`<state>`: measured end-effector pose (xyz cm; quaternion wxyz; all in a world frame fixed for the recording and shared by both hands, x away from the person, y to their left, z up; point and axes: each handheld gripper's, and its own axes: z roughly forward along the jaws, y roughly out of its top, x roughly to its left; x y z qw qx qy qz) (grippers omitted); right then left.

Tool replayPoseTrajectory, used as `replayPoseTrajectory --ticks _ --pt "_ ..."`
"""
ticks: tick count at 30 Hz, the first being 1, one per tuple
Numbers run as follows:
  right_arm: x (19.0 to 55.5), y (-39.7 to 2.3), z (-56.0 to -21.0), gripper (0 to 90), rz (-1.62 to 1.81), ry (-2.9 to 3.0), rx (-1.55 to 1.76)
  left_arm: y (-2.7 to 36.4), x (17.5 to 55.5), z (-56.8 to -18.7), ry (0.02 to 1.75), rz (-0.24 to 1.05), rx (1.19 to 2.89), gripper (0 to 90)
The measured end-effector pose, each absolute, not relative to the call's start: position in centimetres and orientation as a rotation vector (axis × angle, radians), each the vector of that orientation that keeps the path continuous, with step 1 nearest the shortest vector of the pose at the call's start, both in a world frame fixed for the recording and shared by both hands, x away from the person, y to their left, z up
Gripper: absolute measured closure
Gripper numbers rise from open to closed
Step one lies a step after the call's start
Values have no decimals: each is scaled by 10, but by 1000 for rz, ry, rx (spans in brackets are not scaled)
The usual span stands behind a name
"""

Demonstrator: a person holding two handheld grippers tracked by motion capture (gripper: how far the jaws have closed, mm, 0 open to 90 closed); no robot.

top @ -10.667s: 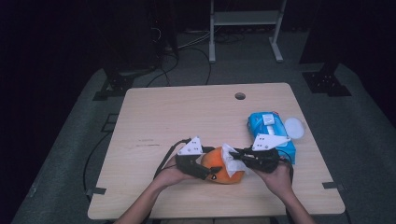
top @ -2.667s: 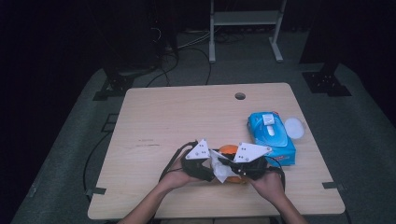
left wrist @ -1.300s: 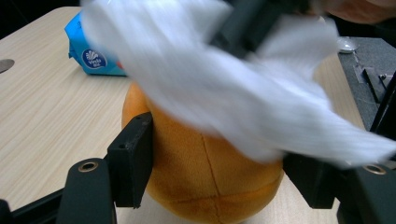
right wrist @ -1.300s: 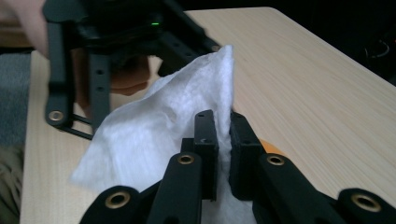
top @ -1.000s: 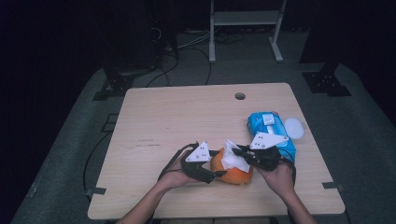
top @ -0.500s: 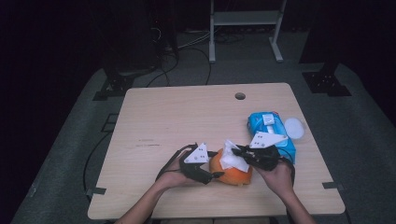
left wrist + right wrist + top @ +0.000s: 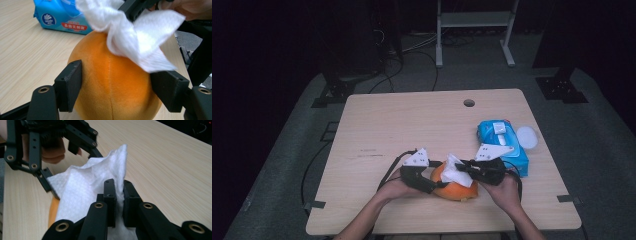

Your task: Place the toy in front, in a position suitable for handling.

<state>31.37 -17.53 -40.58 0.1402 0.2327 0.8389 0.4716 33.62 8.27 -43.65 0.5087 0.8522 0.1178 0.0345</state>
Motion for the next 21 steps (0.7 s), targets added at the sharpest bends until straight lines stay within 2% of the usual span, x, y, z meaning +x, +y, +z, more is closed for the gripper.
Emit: replayPoseTrajectory --ticks 7,11,13,15,19,21 --pt "311 -191 -409 825 1277 2396 711 83 336 -437 288 80 2054 268" --pt "310 -188 -407 825 1283 2384 707 78 336 -436 310 48 2049 151" --pt "307 -181 -406 825 1315 2381 673 74 335 -436 294 40 2043 151" --pt "305 -173 -405 823 1358 2386 641 72 333 -436 277 47 2044 176" --pt "299 -160 -403 824 1359 2405 553 78 334 -436 259 80 2071 310" --pt "302 -164 -403 825 1360 2413 570 81 335 -437 279 75 2070 331"
